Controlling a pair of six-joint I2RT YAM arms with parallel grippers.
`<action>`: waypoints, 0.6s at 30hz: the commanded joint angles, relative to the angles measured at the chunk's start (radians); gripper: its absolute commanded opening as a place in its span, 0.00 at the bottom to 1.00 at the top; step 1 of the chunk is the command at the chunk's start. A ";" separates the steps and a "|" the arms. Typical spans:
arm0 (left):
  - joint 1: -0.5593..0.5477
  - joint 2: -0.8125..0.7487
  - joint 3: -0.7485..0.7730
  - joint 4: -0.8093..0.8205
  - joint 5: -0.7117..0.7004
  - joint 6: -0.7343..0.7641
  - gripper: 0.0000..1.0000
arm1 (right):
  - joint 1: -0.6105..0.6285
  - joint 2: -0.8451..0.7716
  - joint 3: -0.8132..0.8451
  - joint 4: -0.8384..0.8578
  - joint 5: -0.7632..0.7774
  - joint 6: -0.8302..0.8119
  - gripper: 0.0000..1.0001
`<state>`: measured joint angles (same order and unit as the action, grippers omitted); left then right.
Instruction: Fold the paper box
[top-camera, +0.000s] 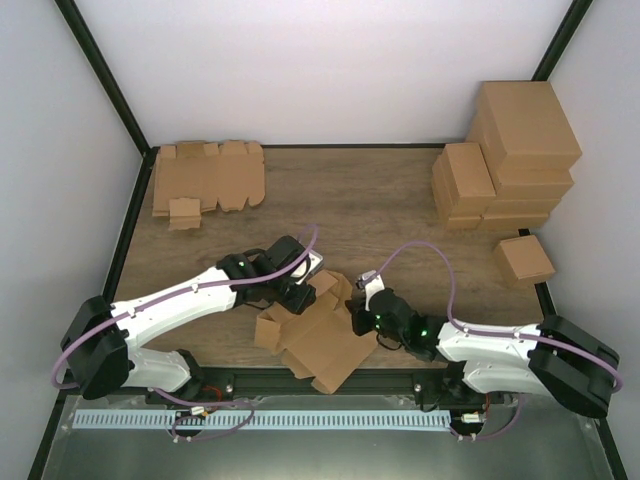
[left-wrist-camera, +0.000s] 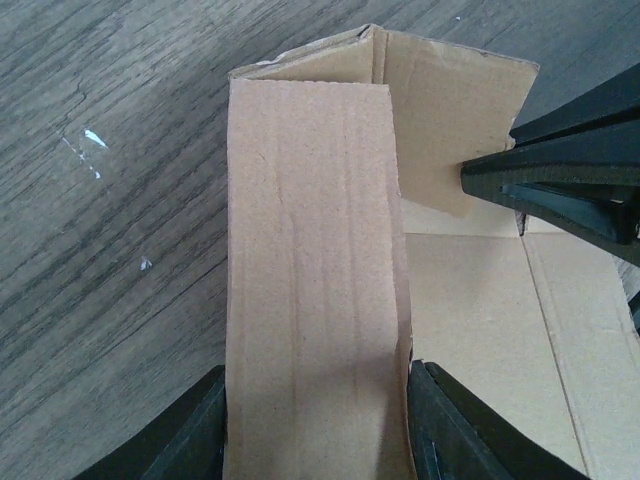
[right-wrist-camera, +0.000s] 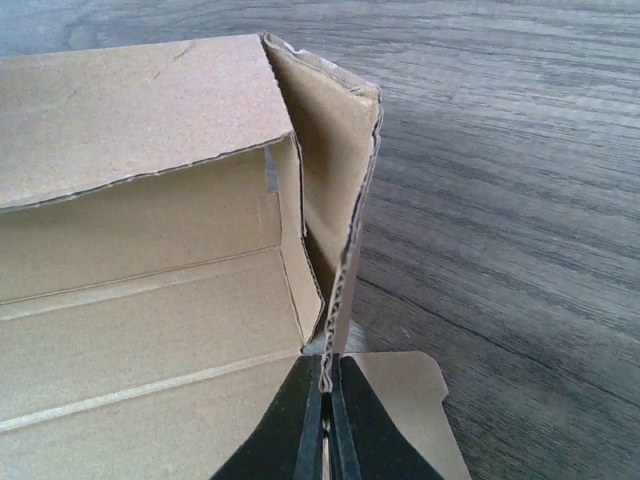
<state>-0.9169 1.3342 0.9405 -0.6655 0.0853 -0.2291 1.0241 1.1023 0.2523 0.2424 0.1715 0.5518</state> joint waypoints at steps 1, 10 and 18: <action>-0.004 0.006 0.016 0.048 0.001 -0.006 0.47 | 0.027 0.024 0.011 0.025 -0.016 0.001 0.01; -0.004 0.018 -0.005 0.075 0.085 0.021 0.47 | 0.029 0.052 0.007 0.088 -0.078 -0.014 0.02; -0.030 0.025 0.032 0.009 0.060 0.086 0.47 | 0.029 0.046 -0.002 0.108 -0.088 -0.015 0.12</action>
<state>-0.9234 1.3457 0.9424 -0.6479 0.1146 -0.1970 1.0370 1.1553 0.2523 0.3035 0.1043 0.5419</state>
